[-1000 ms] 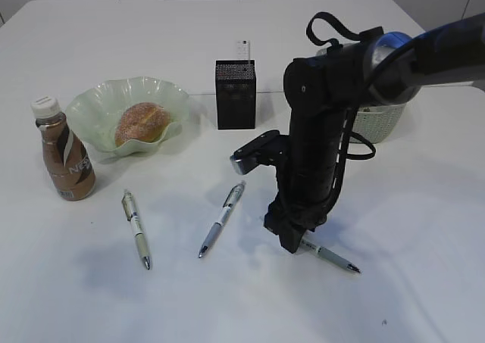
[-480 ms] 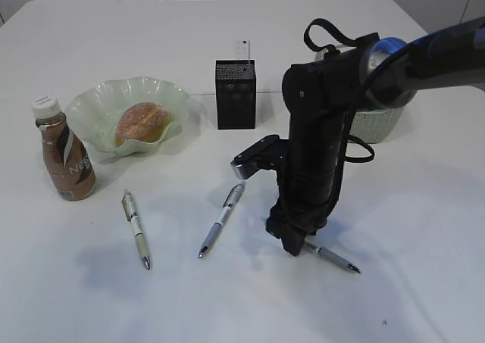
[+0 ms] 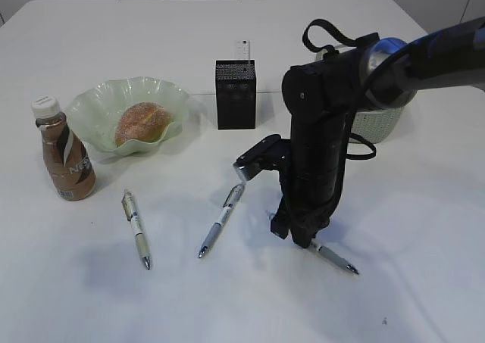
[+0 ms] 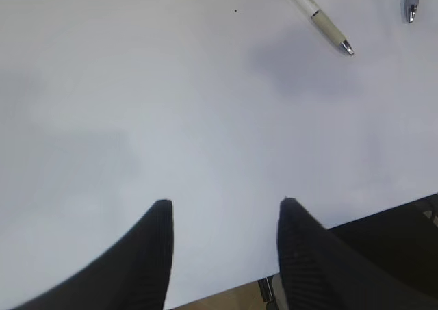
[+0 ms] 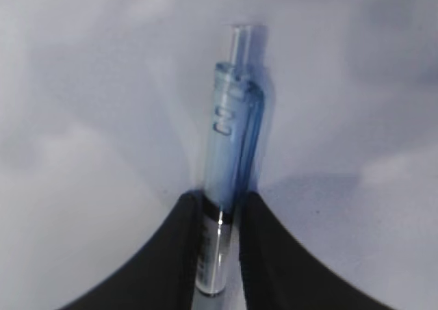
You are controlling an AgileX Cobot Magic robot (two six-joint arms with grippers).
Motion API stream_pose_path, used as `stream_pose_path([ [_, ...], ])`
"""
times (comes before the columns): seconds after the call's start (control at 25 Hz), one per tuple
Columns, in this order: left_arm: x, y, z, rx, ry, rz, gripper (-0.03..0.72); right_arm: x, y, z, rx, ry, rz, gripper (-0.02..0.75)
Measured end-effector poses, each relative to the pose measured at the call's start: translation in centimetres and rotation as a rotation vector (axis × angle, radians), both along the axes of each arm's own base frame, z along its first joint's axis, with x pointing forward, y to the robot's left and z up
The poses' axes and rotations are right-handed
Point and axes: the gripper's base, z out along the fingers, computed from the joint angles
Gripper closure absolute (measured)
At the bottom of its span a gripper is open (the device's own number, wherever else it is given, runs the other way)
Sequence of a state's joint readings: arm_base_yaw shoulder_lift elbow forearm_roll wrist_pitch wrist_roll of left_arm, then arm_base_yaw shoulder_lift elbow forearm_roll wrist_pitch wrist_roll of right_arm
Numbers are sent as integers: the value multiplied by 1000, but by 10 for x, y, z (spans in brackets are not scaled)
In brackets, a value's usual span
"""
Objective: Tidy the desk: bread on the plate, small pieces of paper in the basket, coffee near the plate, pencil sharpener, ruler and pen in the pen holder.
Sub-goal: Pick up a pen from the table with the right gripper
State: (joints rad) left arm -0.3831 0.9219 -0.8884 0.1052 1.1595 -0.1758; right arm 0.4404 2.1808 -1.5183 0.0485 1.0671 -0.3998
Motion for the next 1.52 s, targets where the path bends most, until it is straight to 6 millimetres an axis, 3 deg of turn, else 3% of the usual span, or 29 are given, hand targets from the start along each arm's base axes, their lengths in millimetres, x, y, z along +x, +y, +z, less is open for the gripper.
stream_pose_path([
  [0.16,0,0,0,0,0,0,353,0,0,0,0,0,2,615],
  [0.64,0,0,0,0,0,0,358,-8,-3,2,-40,95,2,618],
  [1.04,0,0,0,2,6,1,360,21,15,40,52,-23,-131,619],
  [1.12,-1,0,0,3,7,1,360,30,19,57,79,-69,-261,619],
  [1.24,-1,0,0,4,9,1,360,35,22,67,96,-94,-334,619],
  [1.52,-1,1,-1,1,16,14,360,46,27,94,153,-169,-358,619],
])
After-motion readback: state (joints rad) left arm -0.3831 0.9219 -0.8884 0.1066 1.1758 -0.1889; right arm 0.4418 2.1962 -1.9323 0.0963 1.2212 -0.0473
